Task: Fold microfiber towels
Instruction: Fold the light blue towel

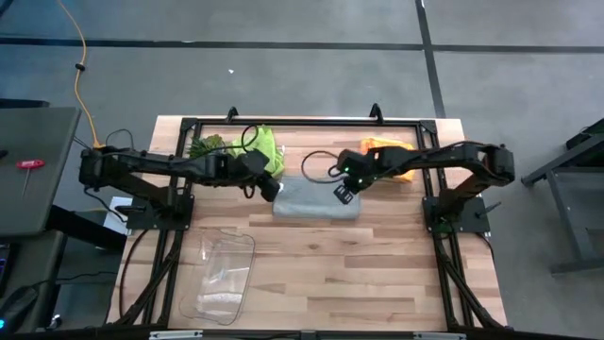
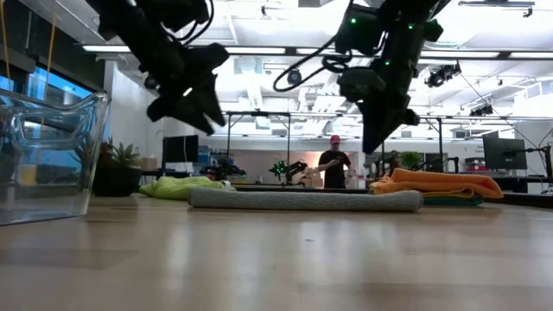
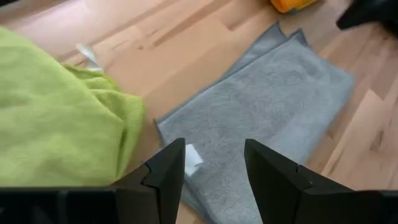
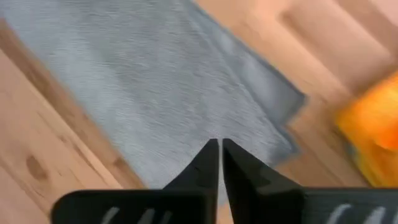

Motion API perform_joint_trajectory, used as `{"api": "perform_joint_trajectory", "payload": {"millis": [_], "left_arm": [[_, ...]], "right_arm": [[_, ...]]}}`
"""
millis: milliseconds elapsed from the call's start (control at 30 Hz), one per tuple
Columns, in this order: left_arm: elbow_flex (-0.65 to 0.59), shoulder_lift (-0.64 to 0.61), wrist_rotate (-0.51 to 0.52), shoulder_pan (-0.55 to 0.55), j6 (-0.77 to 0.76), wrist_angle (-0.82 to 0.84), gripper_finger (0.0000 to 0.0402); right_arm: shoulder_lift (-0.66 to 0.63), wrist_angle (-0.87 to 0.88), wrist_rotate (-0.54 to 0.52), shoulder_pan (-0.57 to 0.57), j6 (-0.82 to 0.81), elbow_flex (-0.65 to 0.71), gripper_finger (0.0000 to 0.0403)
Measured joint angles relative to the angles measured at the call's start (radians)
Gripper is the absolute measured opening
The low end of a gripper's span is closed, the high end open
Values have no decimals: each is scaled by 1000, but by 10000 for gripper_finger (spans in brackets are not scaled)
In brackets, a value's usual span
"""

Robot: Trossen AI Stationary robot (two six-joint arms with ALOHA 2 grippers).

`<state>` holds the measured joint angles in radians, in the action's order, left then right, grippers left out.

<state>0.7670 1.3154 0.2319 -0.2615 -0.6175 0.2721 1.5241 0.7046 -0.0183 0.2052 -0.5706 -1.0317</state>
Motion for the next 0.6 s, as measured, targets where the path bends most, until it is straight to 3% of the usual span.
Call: {"api": "perform_joint_trajectory", "payload": {"millis": [133,367,600], "left_arm": [[0,26,-18,9,-4,-26,157],[21,112,-72,-51,-31,-71,157],[170,305,-175,-164,2,79,157]], "right_arm": [[-21,93,-1,52,-14,0,65],[-21,69,9,83,14,0,166],[-21,84,15,82,53,0,183]]}}
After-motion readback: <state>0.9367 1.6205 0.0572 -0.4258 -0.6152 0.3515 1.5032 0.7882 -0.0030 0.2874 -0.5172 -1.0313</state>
